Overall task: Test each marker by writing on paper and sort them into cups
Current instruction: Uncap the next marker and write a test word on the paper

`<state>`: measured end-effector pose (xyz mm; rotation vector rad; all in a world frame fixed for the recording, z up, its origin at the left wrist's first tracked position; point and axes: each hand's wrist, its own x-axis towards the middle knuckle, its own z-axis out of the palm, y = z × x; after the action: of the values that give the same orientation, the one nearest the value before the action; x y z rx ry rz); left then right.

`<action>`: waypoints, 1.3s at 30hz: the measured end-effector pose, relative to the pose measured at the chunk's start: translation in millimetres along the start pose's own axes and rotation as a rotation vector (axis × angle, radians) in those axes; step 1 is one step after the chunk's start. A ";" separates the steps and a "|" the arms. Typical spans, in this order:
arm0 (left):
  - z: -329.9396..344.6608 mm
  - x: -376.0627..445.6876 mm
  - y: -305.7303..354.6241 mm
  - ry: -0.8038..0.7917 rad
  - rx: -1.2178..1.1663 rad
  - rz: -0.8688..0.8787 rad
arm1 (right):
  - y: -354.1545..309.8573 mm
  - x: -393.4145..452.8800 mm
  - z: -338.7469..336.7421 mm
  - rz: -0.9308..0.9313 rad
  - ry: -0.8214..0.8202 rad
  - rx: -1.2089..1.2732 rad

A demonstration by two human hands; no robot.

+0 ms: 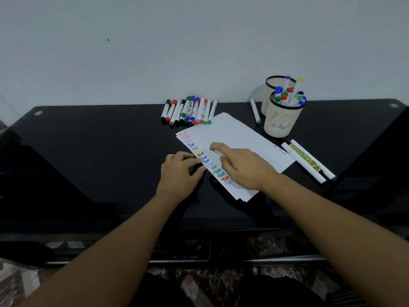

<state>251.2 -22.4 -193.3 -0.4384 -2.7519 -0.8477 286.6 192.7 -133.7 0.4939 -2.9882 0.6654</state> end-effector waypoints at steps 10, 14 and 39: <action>-4.5 -0.1 7.7 -0.075 0.100 -0.006 | -1.9 3.3 -14.4 0.148 0.022 0.281; -9.8 17.9 14.2 -0.165 0.176 -0.049 | -3.7 15.9 -37.7 0.335 0.133 0.791; 18.6 66.6 -2.2 -0.103 0.142 -0.076 | 128.4 125.5 -177.1 0.597 0.581 0.049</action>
<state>186.2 0.9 -189.5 -0.3620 -2.9168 -0.6582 121.9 339.8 -11.8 -0.5349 -2.5282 0.7444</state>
